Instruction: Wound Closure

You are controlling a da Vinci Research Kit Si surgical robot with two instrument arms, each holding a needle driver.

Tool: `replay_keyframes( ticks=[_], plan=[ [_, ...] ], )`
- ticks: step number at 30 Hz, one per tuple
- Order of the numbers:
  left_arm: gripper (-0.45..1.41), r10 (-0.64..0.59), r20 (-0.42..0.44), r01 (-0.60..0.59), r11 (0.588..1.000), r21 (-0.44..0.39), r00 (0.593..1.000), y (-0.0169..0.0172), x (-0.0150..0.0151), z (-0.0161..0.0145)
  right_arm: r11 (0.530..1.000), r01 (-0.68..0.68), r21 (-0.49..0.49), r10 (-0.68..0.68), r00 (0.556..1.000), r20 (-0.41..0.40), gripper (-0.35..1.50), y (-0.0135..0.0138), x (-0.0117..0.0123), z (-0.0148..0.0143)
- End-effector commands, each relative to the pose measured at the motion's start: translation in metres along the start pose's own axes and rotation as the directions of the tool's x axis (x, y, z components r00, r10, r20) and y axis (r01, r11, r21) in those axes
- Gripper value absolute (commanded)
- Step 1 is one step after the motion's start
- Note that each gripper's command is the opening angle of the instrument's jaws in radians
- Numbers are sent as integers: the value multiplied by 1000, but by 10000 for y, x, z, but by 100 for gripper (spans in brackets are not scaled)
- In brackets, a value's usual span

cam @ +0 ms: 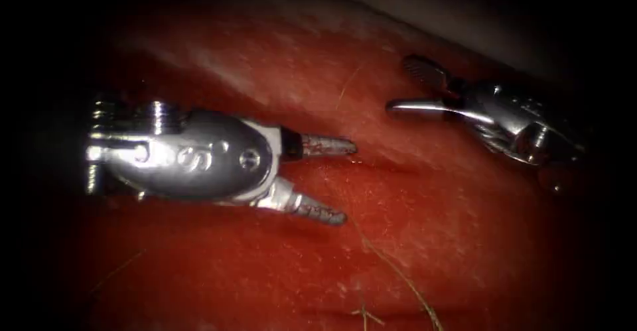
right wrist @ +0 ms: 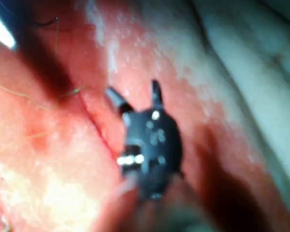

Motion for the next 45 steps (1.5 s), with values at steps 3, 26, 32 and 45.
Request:
replay_keyframes(
  ticks=[3,26,32,45],
  plan=[
    [60,23,61,-21,1000,-22,998,26,-2,21,1000,1,1,-1,1000,-3,136,-1,-2,10],
    [57,261,203,-292,946,140,944,72,26,90,1000,11,4,-11,1000,5,136,-6,-8,18],
    [-35,241,88,-252,955,158,967,70,30,89,1000,12,4,-12,1000,8,135,-6,-8,18],
    [-35,258,-111,-242,960,140,960,31,1,37,997,17,73,-19,1000,19,128,-13,0,10]
  ],
)
